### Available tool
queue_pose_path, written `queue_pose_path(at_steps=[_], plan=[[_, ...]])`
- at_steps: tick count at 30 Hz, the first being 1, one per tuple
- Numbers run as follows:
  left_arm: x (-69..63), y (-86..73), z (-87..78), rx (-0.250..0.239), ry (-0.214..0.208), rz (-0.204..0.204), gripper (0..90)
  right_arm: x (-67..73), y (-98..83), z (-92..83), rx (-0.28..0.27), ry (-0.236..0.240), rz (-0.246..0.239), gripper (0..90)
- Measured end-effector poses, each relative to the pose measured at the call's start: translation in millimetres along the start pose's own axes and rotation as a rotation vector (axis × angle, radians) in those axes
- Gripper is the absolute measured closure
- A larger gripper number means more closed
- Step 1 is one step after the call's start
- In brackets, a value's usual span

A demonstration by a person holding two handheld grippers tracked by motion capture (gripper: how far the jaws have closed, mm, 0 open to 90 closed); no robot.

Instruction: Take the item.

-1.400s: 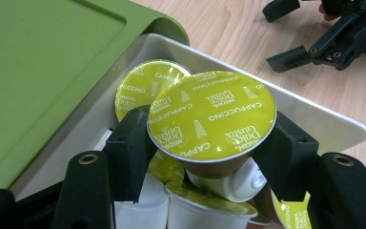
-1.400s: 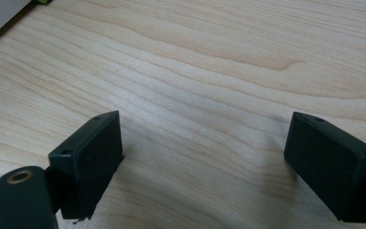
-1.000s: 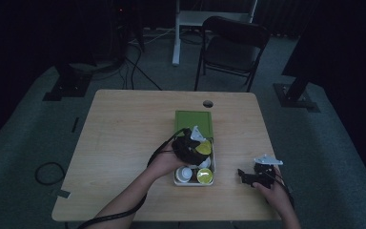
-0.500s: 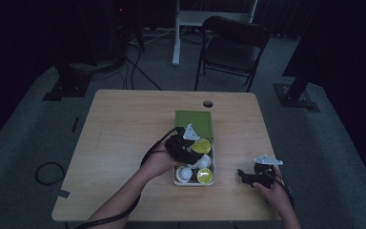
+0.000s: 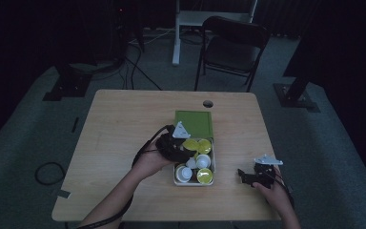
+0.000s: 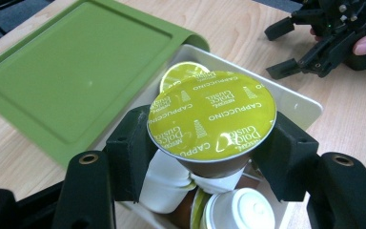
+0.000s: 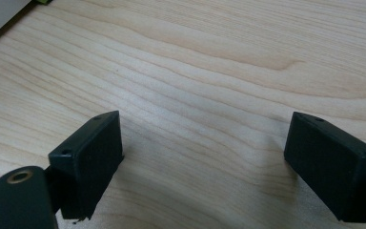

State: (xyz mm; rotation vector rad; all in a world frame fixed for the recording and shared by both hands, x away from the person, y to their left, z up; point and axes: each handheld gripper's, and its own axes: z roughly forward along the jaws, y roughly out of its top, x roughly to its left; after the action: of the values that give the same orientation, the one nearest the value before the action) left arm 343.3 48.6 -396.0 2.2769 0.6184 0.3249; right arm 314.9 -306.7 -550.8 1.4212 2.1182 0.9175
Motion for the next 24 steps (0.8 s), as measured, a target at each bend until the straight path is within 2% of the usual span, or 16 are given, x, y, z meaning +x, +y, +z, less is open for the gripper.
queue_pose_path(at_steps=[24], plan=[[24.2,-28.2,-37.5,-0.021,0.087,-0.063,41.1,-0.2,0.0,0.0,0.000,0.000,-0.002,12.1]])
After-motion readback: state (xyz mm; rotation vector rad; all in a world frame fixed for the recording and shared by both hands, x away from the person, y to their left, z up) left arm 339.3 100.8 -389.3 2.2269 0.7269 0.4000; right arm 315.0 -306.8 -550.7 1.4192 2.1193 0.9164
